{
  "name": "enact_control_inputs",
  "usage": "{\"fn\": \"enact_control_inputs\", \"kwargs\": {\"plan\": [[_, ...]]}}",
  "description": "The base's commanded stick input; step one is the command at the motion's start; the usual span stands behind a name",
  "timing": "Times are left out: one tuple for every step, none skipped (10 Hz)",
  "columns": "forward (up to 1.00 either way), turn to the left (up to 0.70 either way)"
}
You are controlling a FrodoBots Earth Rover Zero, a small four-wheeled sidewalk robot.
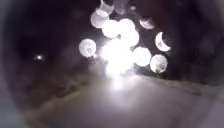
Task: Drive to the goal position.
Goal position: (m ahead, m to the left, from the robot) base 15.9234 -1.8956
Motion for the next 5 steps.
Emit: {"fn": "enact_control_inputs", "kwargs": {"plan": [[0.7, 0.0], [0.7, 0.0], [0.7, 0.0], [0.7, 0.0], [0.7, 0.0]]}}
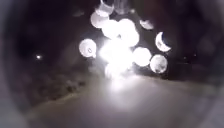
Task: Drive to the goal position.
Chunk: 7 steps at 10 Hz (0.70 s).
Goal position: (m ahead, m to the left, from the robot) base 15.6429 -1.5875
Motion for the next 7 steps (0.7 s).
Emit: {"fn": "enact_control_inputs", "kwargs": {"plan": [[0.7, 0.0], [0.7, 0.0], [0.7, 0.0], [0.7, 0.0], [0.7, 0.0], [0.7, 0.0], [0.7, 0.0]]}}
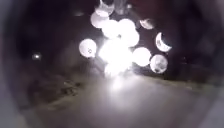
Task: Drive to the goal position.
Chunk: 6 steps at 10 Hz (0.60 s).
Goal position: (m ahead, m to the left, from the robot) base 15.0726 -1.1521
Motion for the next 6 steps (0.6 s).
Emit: {"fn": "enact_control_inputs", "kwargs": {"plan": [[0.7, 0.0], [0.7, 0.0], [0.7, 0.0], [0.7, -0.02], [0.7, -0.09], [0.7, -0.14]]}}
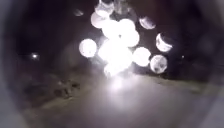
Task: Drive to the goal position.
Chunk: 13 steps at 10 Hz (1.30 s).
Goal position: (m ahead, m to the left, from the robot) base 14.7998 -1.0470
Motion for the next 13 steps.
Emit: {"fn": "enact_control_inputs", "kwargs": {"plan": [[0.7, -0.11], [0.7, 0.0], [0.7, 0.0], [0.7, 0.0], [0.7, 0.0], [0.7, 0.0], [0.7, 0.0], [0.7, 0.0], [0.7, 0.0], [0.7, -0.1], [0.7, -0.14], [0.7, -0.12], [0.7, -0.07]]}}
